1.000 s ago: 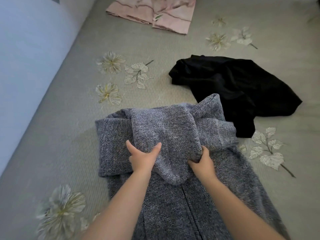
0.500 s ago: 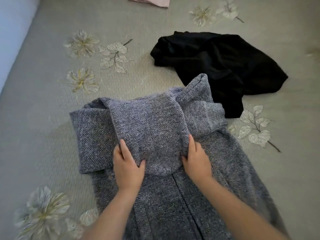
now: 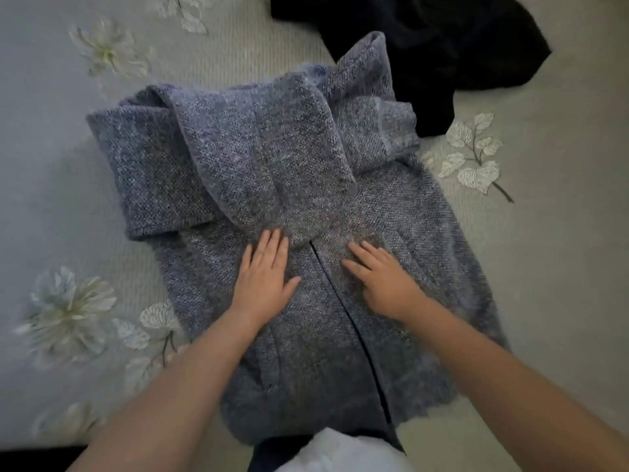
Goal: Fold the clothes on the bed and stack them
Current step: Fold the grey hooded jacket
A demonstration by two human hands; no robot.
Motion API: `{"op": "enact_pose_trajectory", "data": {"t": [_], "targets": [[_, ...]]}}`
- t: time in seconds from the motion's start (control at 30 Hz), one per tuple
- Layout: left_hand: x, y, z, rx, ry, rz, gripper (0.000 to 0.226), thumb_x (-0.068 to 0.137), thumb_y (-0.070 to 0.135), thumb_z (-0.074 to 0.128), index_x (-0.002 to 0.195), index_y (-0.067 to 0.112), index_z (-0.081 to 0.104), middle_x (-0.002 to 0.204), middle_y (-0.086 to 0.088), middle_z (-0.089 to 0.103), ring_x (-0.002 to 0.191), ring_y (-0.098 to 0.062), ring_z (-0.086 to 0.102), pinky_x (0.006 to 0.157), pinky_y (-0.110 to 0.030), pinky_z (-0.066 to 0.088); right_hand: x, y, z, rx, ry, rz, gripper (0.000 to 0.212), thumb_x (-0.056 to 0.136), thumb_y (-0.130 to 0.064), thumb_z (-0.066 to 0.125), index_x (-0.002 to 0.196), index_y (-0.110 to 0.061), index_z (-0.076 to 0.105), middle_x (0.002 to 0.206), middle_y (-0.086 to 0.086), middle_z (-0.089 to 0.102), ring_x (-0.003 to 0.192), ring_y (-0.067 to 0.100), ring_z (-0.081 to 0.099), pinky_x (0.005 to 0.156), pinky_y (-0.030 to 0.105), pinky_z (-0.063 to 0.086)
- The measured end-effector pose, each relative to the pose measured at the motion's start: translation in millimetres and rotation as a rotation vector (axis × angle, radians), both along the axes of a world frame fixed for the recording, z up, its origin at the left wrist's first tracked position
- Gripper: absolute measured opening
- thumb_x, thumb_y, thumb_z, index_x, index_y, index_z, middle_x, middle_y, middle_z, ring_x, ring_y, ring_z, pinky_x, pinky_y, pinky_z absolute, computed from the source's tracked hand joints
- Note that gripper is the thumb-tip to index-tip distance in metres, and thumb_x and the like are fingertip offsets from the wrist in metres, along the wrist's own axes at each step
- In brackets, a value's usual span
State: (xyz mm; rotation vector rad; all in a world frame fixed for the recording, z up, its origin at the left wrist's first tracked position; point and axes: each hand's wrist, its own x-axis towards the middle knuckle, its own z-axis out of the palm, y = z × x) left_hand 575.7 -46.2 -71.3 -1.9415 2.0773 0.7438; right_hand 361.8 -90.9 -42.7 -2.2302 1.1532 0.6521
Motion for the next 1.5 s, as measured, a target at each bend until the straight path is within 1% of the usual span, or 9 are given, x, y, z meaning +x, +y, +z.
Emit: {"op": "enact_pose_trajectory", "data": {"t": [0.13,0.23,0.33,0.43,0.57,0.83,1.0,1.2,1.5], "targets": [[-19,44,10,-0.145,0.104,-0.071,0.073,0.088,0.047,0.049,0.143,0.007,0.022,0.153,-0.008,0.014,0.136,-0.019,-0.010,0.111,-0.038,-0.005,-47,44,17,-0.183,-0.115,-0.061,0.053,0.086,-0.010,0.059,0.136,-0.009,0.041,0.147,0.015,0.033,0.137,0.036,0.026,0.110,0.050,0.021],[-48,100,17,-0.240,0.146,-0.190,0.069,0.063,0.044,0.078,0.115,0.003,0.061,0.125,-0.014,0.058,0.122,-0.030,0.046,0.094,-0.054,0.039,-97,81,22,-0.312,-0.123,0.054,0.061,0.061,-0.016,0.084,0.116,-0.003,0.061,0.123,0.020,0.058,0.113,0.044,0.053,0.085,0.060,0.043],[-83,161,13,-0.217,0.134,-0.196,0.059,0.068,0.053,0.066,0.104,0.006,0.069,0.115,-0.011,0.065,0.114,-0.027,0.054,0.101,-0.046,0.033,-151,113,17,-0.303,-0.078,0.270,0.087,0.049,-0.044,0.086,0.123,-0.012,0.053,0.129,0.015,0.054,0.134,0.034,0.031,0.099,0.051,0.037],[-122,217,4,-0.058,0.056,-0.157,0.081,0.048,0.058,0.080,0.107,0.004,0.067,0.126,-0.016,0.057,0.133,-0.027,0.023,0.105,-0.048,0.014,-186,130,8,-0.231,-0.007,0.408,0.095,0.035,-0.058,0.084,0.117,-0.014,0.062,0.133,0.013,0.050,0.133,0.031,0.032,0.107,0.042,0.017],[-165,235,3,0.124,-0.057,0.068,0.101,0.032,0.058,0.085,0.110,-0.002,0.063,0.127,-0.024,0.053,0.138,-0.035,0.016,0.087,-0.064,0.039,-196,122,-3,-0.189,0.099,0.413,0.095,0.027,-0.062,0.083,0.108,-0.015,0.069,0.114,0.013,0.066,0.102,0.033,0.063,0.076,0.052,0.052],[-197,236,-13,0.158,-0.217,0.323,0.095,0.083,0.065,0.038,0.144,0.004,-0.002,0.153,-0.014,-0.010,0.138,-0.035,-0.015,0.109,-0.052,-0.012,-182,103,-18,-0.408,-0.084,0.451,0.074,0.042,-0.015,0.089,0.112,-0.006,0.065,0.111,0.022,0.064,0.102,0.040,0.062,0.076,0.066,0.043],[-201,232,-8,0.028,-0.119,0.457,0.091,0.080,0.057,0.055,0.143,0.003,0.018,0.152,-0.014,0.014,0.141,-0.033,0.006,0.111,-0.053,0.003,-163,85,-15,-0.443,-0.272,0.415,0.054,0.033,-0.014,0.088,0.083,-0.004,0.071,0.079,0.014,0.069,0.069,0.028,0.067,0.059,0.034,0.055],[-217,211,-14,0.077,-0.047,0.570,0.113,0.071,0.073,0.048,0.141,0.010,-0.013,0.148,-0.003,-0.021,0.130,-0.023,-0.032,0.103,-0.045,-0.024,-167,66,31,-0.380,-0.510,0.352,0.033,0.040,-0.005,0.080,0.071,0.001,0.070,0.064,0.013,0.067,0.053,0.027,0.066,0.043,0.026,0.052],[-193,156,3,-0.540,0.041,0.718,0.047,0.057,-0.015,0.070,0.103,-0.009,0.064,0.105,-0.029,0.063,0.098,-0.050,0.059,0.086,-0.066,0.036,-171,27,120,-0.232,-0.492,0.231,0.047,0.051,0.009,0.047,0.091,0.004,0.071,0.086,0.020,0.071,0.080,0.035,0.069,0.078,0.035,0.050]]}}
